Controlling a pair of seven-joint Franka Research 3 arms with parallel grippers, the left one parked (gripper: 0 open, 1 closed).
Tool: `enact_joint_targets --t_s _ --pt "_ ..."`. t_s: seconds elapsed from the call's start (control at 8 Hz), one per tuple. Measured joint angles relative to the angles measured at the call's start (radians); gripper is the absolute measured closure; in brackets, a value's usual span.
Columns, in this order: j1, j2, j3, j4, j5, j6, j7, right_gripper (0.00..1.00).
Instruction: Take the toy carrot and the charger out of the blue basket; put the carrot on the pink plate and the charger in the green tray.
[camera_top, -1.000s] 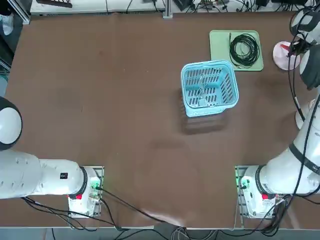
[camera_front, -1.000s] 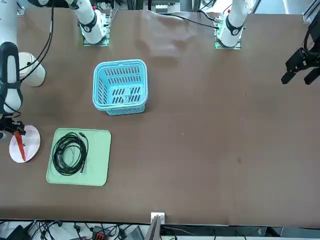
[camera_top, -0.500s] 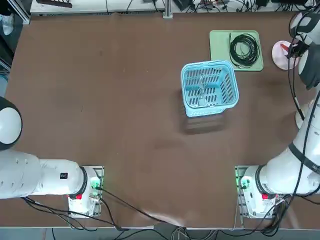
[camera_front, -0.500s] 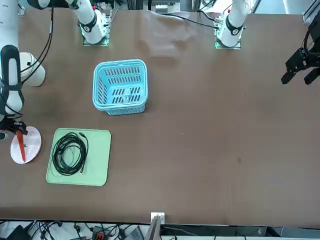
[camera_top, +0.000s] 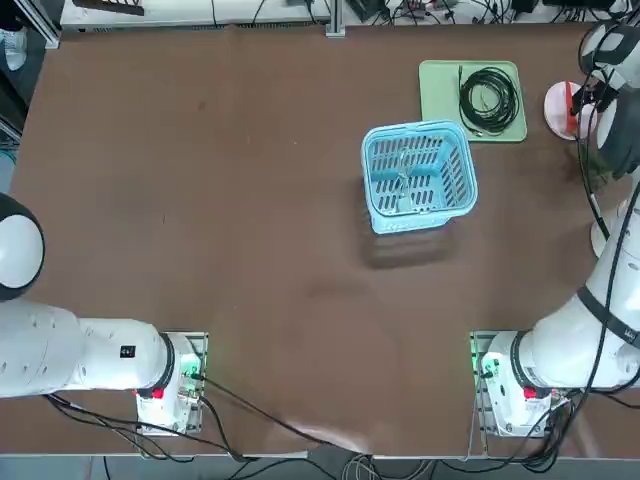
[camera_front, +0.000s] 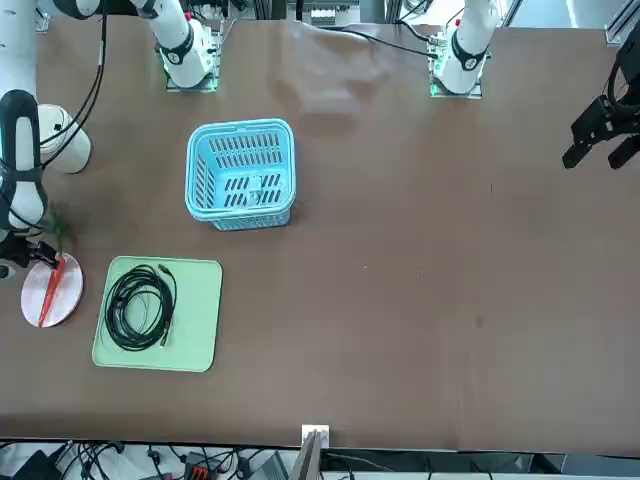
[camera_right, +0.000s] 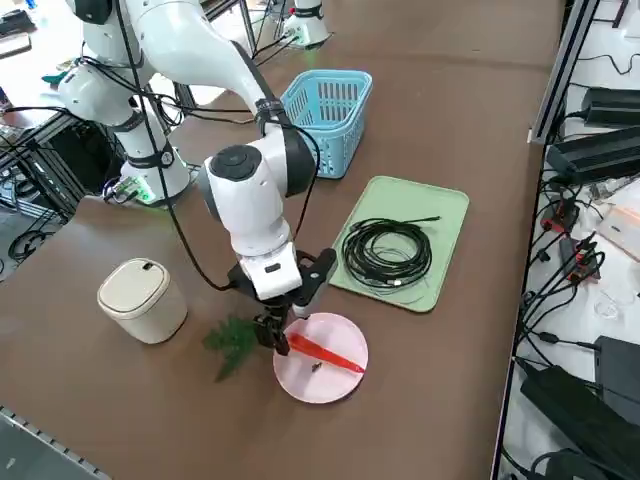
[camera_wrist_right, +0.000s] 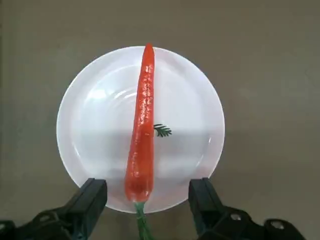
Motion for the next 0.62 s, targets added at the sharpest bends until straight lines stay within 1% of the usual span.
enact_joint_targets --t_s 0.25,0.38,0.5,0.62 --pt "0.001 -0.002 0.002 0.004 0.001 -0.001 -0.003 0.0" --pt "0.005 -0.011 0.005 0.014 0.003 -0.03 -0.003 0.0" --pt "0.018 -0.037 0.006 0.027 0.004 -0.102 -0.002 0.0" --pt "0.041 -0.078 -0.001 0.036 0.003 -0.19 0.007 0.0"
